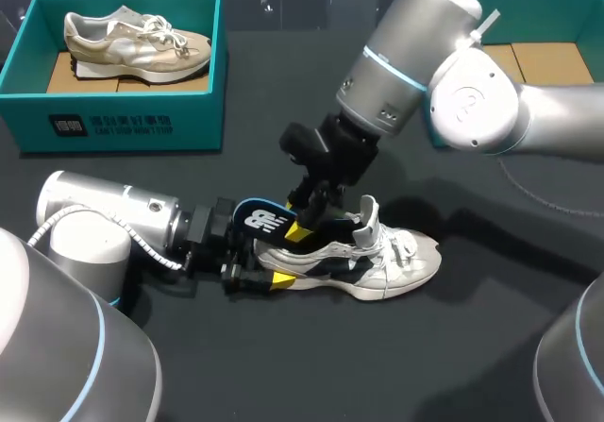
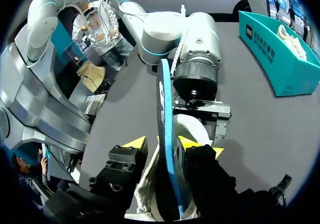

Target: Take the shoe out of the shoebox, open the shoe tongue, remove and reinsert the insole, then place the shoe into the shoebox

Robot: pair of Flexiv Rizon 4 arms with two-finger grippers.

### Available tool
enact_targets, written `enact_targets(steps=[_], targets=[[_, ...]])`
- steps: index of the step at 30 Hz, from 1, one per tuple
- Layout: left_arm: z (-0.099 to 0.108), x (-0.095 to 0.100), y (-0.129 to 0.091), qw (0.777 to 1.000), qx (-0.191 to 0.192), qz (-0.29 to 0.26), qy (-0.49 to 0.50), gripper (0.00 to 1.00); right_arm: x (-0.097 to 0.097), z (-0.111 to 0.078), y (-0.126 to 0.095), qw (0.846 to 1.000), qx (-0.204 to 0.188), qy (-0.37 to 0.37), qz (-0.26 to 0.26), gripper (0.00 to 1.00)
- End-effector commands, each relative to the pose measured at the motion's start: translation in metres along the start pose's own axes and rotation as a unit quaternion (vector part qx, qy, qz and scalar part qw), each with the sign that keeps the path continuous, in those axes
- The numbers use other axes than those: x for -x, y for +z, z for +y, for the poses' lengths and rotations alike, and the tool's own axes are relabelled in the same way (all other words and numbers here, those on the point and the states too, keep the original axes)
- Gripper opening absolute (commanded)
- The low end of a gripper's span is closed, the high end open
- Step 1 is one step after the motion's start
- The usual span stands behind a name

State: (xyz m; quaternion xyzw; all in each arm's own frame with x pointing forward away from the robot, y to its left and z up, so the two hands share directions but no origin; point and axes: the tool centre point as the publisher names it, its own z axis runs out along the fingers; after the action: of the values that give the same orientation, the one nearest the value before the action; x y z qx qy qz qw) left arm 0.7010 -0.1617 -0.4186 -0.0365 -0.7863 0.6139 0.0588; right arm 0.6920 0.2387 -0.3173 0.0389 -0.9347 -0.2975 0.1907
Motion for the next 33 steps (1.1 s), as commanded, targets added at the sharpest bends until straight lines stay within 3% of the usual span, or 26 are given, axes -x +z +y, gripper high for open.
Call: enact_targets(steps=[1, 6, 7, 9, 15, 18, 19, 31, 33], targets=[[0.002, 0.001, 0.001, 1.0, 0.0, 0.0, 0.0, 0.0, 0.001, -0.001, 0.005, 1.0, 0.008, 0.005, 0.003, 0.29], [0.002, 0.001, 0.001, 1.0, 0.0, 0.0, 0.0, 0.0, -0.001, -0.001, 0.008, 1.0, 0.018, 0.01, 0.007, 0.24], [0.002, 0.001, 0.001, 1.0, 0.0, 0.0, 0.0, 0.0, -0.001, 0.0, 0.008, 1.0, 0.021, 0.011, 0.007, 0.2], [0.002, 0.001, 0.001, 1.0, 0.0, 0.0, 0.0, 0.0, -0.002, 0.0, 0.008, 1.0, 0.025, 0.014, 0.004, 0.0], [0.002, 0.001, 0.001, 1.0, 0.0, 0.0, 0.0, 0.0, -0.007, 0.012, 0.005, 0.999, 0.033, 0.0, -0.004, 0.0], [0.002, 0.001, 0.001, 1.0, 0.0, 0.0, 0.0, 0.0, -0.016, 0.032, -0.008, 0.998, 0.036, -0.035, -0.036, 0.0], [0.002, 0.001, 0.001, 1.0, 0.0, 0.0, 0.0, 0.0, -0.021, 0.041, -0.014, 0.997, 0.022, -0.049, -0.055, 0.0], [0.002, 0.001, 0.001, 1.0, 0.0, 0.0, 0.0, 0.0, -0.021, 0.041, -0.014, 0.997, 0.022, -0.049, -0.055, 0.0], [0.002, 0.001, 0.001, 1.0, 0.0, 0.0, 0.0, 0.0, -0.028, 0.056, -0.022, 0.989, 0.08, -0.109, -0.066, 0.0]])
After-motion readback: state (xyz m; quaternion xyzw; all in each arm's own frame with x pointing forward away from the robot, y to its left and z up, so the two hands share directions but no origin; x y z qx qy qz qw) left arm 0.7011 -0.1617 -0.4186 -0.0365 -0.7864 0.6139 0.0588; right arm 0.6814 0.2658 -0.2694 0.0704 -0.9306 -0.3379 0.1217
